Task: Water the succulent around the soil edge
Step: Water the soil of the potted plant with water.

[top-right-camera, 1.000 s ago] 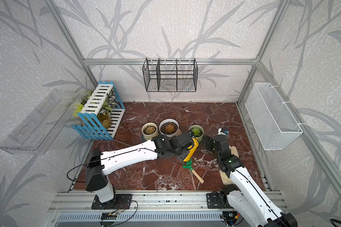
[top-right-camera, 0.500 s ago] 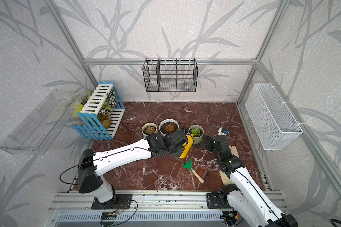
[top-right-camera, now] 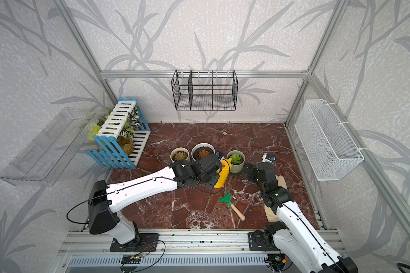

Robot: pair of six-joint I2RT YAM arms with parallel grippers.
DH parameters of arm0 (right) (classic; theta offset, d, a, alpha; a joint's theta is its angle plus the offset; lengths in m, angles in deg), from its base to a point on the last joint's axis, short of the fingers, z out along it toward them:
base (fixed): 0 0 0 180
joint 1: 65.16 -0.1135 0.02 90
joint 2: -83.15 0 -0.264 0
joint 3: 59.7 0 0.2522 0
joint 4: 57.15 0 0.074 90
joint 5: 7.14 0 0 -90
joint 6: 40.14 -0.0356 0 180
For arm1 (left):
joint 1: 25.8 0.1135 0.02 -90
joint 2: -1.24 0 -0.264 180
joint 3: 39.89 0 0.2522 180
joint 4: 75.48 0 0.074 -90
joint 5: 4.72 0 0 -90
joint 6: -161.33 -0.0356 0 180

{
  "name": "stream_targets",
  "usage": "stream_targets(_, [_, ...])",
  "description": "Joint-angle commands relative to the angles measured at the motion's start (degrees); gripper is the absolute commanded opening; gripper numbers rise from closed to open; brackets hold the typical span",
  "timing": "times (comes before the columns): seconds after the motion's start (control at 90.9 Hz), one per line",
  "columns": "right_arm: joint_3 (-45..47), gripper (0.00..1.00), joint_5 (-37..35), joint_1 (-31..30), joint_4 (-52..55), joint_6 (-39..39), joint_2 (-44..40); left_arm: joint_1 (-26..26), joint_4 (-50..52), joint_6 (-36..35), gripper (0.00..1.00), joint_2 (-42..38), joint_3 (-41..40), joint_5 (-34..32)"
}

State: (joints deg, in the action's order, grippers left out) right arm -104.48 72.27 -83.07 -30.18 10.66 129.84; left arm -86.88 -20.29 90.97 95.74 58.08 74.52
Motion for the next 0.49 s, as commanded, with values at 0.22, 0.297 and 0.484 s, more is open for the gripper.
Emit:
stream_targets(0.22, [-1.1,0.98,-1.5,0.2,0.1,-0.2,0.1,-0.3,-2.9,-0.7,0.0,1.1,1.7,3.5])
stream_targets(0.297, [-1.1,0.98,-1.6,0.2,0.1,-0.2,0.1,-0.6,-3.0,-0.8,0.0,1.6,2.0,4.2])
stream_targets(0.484, [-1.1,0.98,-1.6,0.2,0.2,-0.3,0.0,-0.9,-3.2,-1.4,0.0,3.1,3.6,5.6])
